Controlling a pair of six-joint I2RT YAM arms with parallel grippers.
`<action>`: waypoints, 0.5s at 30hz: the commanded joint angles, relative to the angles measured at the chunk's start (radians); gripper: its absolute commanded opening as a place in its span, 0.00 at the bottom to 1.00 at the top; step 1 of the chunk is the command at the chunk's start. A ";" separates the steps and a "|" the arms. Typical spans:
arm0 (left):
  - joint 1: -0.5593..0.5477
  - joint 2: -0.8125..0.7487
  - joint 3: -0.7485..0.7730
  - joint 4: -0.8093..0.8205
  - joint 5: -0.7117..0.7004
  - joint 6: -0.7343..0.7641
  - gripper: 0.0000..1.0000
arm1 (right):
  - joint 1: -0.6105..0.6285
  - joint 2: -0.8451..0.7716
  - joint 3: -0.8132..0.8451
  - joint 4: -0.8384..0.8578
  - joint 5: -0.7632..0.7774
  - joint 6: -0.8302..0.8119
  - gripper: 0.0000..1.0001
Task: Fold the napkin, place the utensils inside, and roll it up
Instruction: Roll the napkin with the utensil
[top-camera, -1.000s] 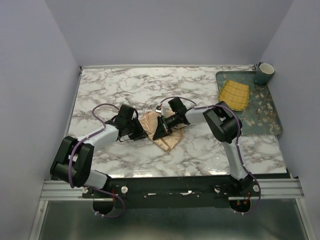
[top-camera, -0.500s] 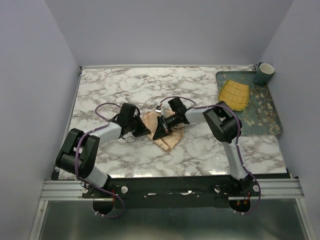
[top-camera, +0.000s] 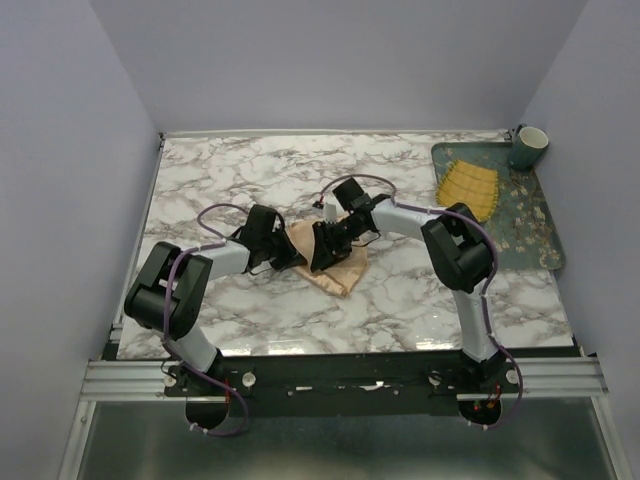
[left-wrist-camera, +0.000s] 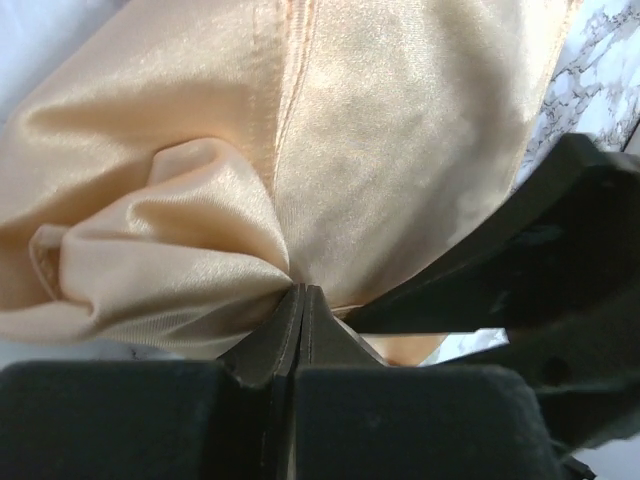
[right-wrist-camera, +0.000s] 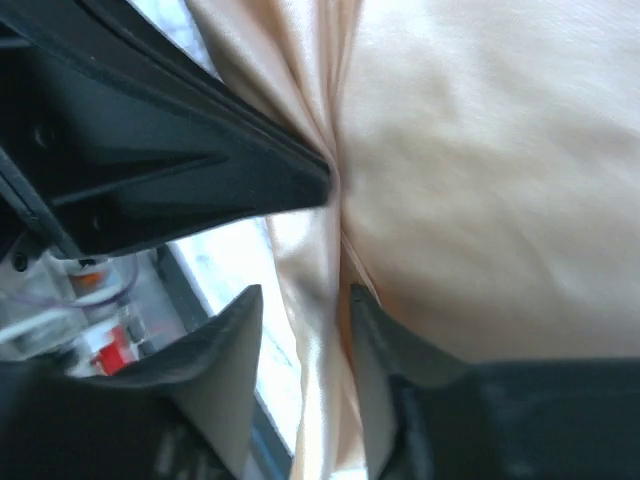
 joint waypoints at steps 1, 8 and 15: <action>0.000 0.059 -0.018 -0.053 -0.032 0.042 0.02 | 0.036 -0.102 0.060 -0.270 0.448 -0.155 0.58; 0.000 0.104 -0.015 -0.045 -0.014 0.040 0.00 | 0.218 -0.217 0.039 -0.223 0.781 -0.192 0.62; -0.002 0.109 -0.024 -0.020 -0.009 0.046 0.00 | 0.254 -0.200 0.014 -0.164 0.798 -0.187 0.28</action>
